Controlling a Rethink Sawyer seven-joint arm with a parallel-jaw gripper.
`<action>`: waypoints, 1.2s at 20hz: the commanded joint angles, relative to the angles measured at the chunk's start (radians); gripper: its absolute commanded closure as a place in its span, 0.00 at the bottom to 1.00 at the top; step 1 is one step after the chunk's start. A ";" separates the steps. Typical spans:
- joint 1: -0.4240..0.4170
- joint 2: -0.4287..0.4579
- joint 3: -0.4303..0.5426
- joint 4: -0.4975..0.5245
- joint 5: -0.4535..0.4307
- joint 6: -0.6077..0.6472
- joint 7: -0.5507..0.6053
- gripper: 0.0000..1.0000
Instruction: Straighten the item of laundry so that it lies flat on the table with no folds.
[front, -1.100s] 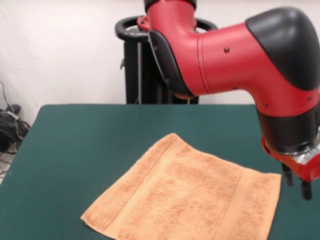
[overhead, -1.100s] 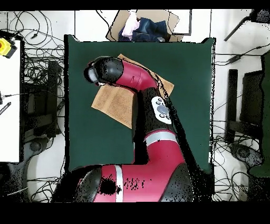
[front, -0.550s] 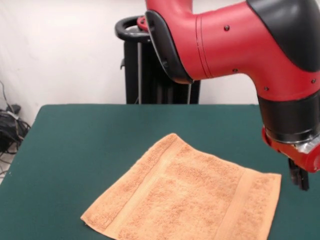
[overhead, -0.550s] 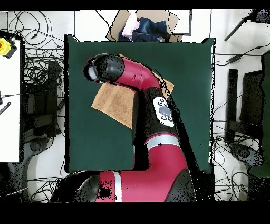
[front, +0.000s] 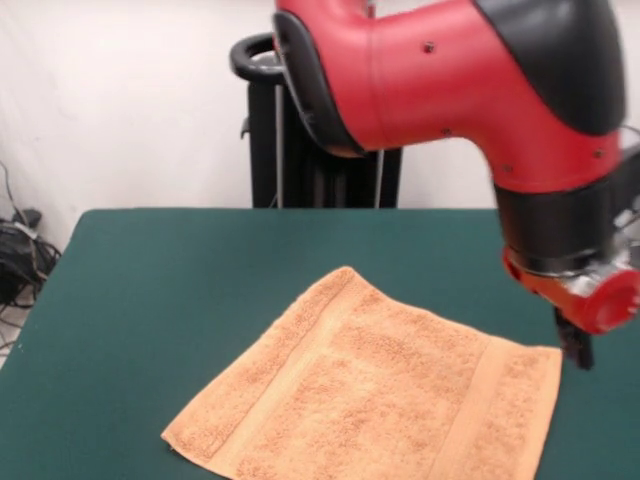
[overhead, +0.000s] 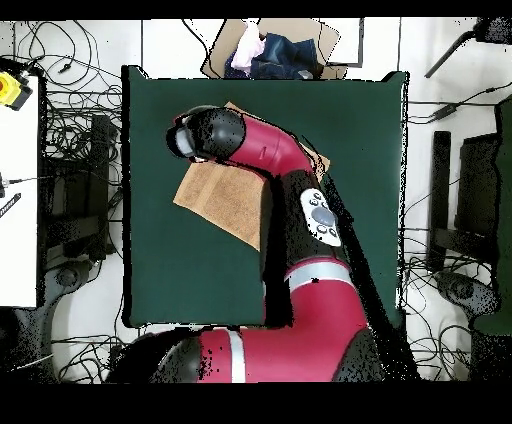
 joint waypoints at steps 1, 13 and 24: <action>-0.095 -0.057 0.008 0.218 -0.069 -0.036 -0.089 1.00; -0.086 -0.030 -0.078 0.152 -0.248 0.011 -0.030 1.00; 0.084 0.233 -0.176 -0.298 -0.189 0.060 0.174 1.00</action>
